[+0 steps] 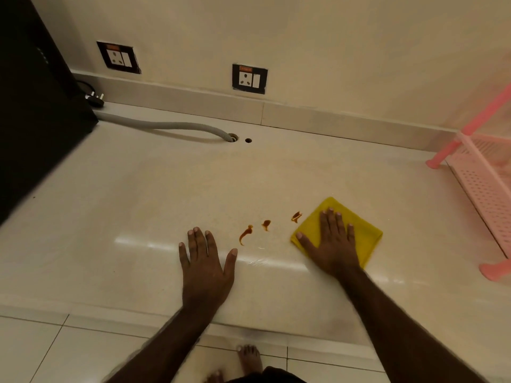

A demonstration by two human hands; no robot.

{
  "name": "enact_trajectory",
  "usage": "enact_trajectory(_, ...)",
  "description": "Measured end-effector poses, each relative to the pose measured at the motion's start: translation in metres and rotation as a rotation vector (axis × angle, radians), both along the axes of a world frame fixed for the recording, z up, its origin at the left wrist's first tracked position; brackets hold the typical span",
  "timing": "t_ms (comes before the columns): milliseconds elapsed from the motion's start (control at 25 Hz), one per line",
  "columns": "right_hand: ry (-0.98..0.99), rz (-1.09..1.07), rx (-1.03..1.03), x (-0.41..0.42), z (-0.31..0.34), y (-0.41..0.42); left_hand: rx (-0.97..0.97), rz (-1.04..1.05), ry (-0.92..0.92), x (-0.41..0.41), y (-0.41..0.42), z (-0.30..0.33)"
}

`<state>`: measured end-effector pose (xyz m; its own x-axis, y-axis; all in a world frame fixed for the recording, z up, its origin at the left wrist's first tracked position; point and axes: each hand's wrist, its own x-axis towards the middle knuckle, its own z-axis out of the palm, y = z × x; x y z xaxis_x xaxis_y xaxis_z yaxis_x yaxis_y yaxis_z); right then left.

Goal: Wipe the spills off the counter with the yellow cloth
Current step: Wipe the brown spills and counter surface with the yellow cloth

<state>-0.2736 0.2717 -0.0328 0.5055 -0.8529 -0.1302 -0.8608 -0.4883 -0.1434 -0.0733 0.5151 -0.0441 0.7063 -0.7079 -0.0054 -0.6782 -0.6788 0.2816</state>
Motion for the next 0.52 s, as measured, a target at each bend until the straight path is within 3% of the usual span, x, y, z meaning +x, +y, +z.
enact_trajectory(280, -0.097, 0.264, -0.063, -0.037, -0.018, 0.091, 0.007, -0.003, 0.004, -0.002, -0.001, 0.002)
enact_trajectory(520, -0.088, 0.061, -0.059, -0.025, -0.004, 0.071, -0.002, -0.002, -0.009, -0.002, -0.003, 0.001)
